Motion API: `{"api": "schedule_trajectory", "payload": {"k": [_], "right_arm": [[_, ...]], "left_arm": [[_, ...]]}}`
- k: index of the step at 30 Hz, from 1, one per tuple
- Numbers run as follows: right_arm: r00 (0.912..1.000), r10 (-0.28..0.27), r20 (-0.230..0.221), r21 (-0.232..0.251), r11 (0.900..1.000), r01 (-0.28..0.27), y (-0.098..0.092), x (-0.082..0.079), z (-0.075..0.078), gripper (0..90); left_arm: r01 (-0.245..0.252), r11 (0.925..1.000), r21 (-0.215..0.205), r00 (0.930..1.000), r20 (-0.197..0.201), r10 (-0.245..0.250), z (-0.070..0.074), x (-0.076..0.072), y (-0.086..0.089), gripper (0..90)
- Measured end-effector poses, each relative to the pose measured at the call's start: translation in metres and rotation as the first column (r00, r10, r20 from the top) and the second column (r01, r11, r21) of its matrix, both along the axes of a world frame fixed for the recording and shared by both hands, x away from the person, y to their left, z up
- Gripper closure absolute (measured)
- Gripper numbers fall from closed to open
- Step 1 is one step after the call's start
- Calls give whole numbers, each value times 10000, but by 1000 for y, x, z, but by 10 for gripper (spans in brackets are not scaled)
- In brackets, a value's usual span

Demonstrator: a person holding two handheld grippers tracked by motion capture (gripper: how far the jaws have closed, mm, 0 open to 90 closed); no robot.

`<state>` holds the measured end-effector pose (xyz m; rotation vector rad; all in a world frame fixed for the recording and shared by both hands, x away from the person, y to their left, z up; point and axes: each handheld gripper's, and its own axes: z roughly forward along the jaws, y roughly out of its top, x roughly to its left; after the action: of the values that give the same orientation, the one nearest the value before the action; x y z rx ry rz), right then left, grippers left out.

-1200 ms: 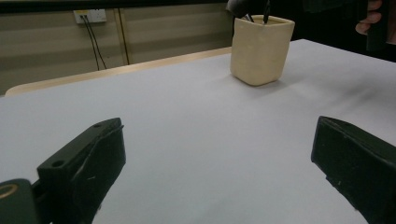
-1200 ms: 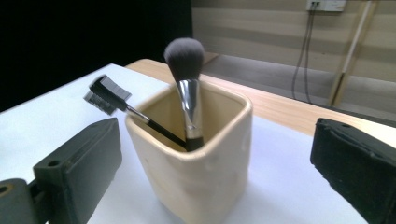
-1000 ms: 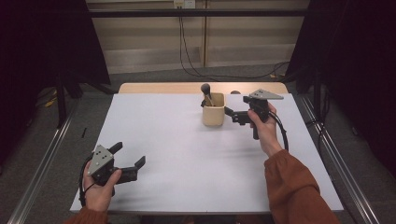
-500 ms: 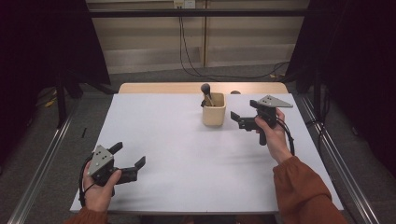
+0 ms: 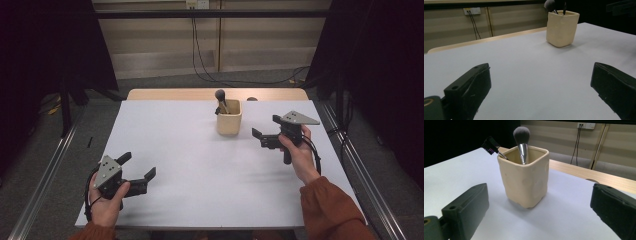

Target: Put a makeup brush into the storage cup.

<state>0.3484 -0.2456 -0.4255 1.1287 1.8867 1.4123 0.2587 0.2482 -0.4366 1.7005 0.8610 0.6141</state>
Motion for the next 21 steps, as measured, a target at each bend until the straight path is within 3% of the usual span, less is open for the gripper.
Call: {"api": "schedule_trajectory", "payload": {"k": [18,21], "right_arm": [[9996,-227,164,23,9997,226,-28,-35,-6,16],[9995,-317,26,-40,9995,318,-30,-39,-9,21]], "left_arm": [[101,9999,-12,9999,-106,-101,-1,-1,-2,31],[111,9999,78,9999,-54,-111,0,-1,-3,31]]}}
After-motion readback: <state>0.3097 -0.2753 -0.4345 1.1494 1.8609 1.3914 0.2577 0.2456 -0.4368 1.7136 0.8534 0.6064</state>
